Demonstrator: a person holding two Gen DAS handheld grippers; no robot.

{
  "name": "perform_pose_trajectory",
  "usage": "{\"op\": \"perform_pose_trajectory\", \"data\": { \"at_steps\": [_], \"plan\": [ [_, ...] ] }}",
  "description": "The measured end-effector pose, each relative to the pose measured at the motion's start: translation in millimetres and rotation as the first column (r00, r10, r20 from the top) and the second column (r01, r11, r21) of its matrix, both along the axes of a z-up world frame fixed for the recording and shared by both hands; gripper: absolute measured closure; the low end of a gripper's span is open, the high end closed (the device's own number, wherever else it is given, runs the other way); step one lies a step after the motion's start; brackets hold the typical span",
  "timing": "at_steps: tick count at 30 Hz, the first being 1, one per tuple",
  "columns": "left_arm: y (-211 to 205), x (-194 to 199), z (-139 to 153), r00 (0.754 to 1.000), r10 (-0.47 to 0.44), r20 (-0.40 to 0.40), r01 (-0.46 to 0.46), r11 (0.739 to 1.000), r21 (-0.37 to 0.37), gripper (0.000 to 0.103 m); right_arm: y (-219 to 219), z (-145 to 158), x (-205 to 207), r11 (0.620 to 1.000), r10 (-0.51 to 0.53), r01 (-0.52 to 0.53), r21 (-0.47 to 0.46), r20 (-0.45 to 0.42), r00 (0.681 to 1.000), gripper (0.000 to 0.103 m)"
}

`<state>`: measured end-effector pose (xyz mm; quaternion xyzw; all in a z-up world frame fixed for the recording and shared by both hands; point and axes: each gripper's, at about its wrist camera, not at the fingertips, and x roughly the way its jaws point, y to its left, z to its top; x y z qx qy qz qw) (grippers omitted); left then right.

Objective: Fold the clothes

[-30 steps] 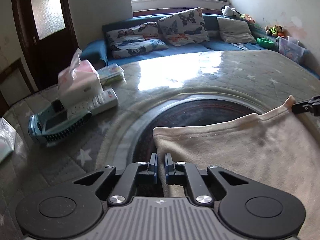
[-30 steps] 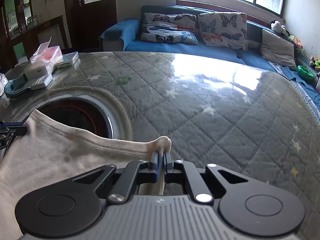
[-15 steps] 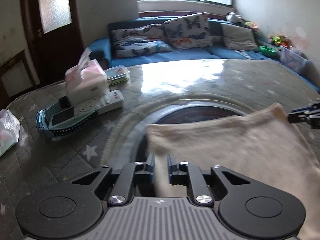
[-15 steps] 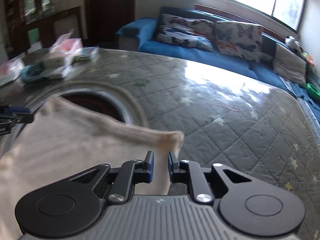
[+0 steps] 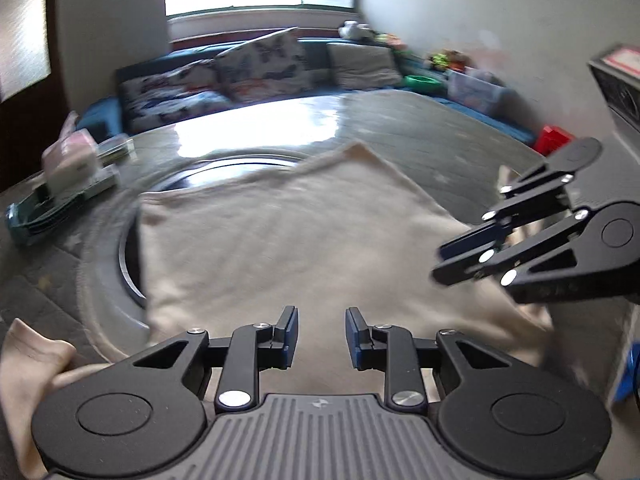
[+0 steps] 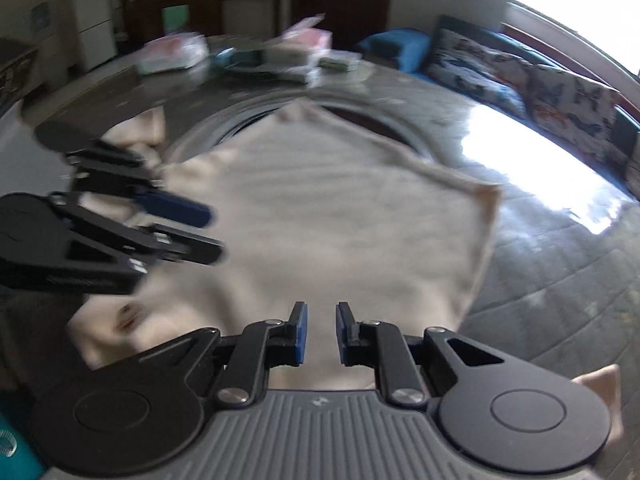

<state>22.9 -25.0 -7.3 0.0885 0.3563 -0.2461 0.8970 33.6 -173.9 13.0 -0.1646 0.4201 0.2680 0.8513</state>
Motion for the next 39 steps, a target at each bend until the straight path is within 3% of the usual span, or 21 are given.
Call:
{"op": "perform_pose_trajectory", "data": {
  "at_steps": [9,17,21,24,27,39],
  "plan": [
    [-8,-27,-11,0.996,-0.082,0.033,0.080,0.995,0.065,0.074,19,-9,-61,0.993,0.107,-0.105,-0.046,0.042,0.993,0.088],
    [-16,-12,5,1.000,-0.014,0.024,0.014,1.000,-0.019,0.069,1,1,-70,0.998,0.047,-0.049,0.041,0.057,0.997,0.088],
    [-29,-12,1,0.999,-0.034,0.010,0.034,0.999,-0.036,0.068,-29,16,-57,0.995,-0.093,0.089,0.038,0.097,0.991,0.087],
    [-40,-17,-1,0.997,-0.071,0.007,0.072,0.997,-0.042,0.067,-63,16,-33,0.967,-0.256,0.253,0.036,0.090,0.963,0.087],
    [-50,-23,-3,0.994,-0.110,0.008,0.111,0.993,-0.041,0.066,-101,8,-6,0.908,-0.420,0.419,0.024,0.082,0.904,0.080],
    [-58,-28,-10,0.986,-0.168,-0.014,0.168,0.985,-0.034,0.061,-158,-15,51,0.764,-0.645,0.643,0.039,0.052,0.763,0.077]
  ]
}}
